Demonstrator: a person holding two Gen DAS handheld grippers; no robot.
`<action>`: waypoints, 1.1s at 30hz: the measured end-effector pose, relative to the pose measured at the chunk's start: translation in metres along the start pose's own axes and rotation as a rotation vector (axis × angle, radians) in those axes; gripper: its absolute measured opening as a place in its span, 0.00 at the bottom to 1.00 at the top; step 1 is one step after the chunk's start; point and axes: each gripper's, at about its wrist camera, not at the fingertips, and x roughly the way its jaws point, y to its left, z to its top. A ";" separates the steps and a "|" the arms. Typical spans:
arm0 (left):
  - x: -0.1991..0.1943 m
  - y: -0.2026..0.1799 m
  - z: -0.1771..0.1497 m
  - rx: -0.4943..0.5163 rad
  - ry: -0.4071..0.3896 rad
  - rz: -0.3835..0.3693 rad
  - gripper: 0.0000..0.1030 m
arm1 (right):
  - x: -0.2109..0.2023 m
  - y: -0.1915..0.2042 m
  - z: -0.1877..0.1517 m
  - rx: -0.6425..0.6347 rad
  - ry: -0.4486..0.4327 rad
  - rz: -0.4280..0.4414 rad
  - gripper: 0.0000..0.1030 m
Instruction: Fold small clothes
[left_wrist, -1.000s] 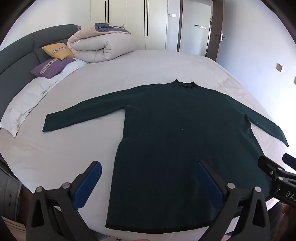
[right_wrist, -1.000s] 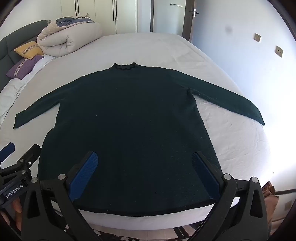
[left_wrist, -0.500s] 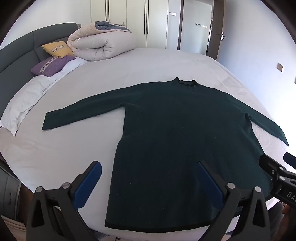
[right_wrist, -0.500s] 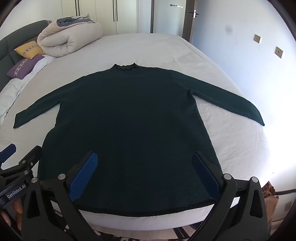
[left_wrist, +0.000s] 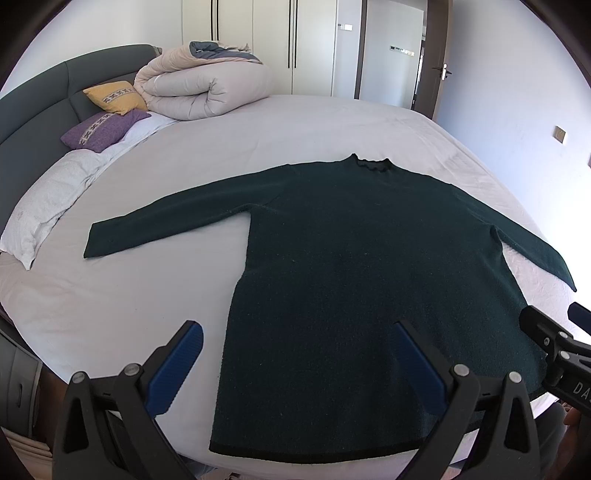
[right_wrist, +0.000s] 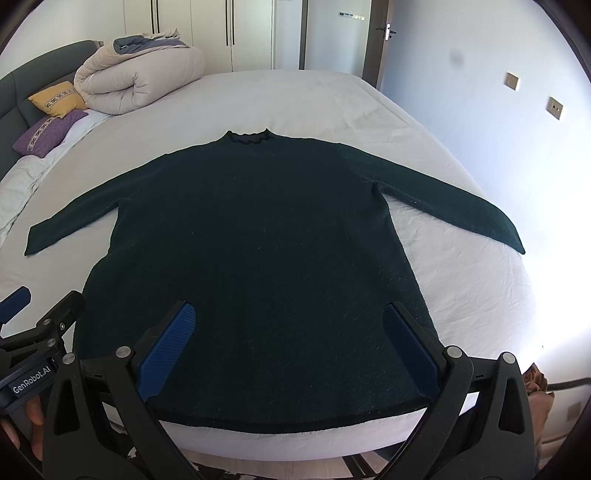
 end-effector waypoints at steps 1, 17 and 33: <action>0.000 0.000 0.001 -0.002 0.001 0.000 1.00 | 0.000 -0.001 0.001 -0.001 0.000 -0.004 1.00; 0.003 -0.001 0.000 -0.001 0.006 0.001 1.00 | -0.003 -0.001 0.001 0.001 -0.008 -0.004 1.00; 0.003 -0.002 0.000 -0.003 0.007 0.000 1.00 | -0.004 0.000 0.000 0.003 -0.008 -0.004 1.00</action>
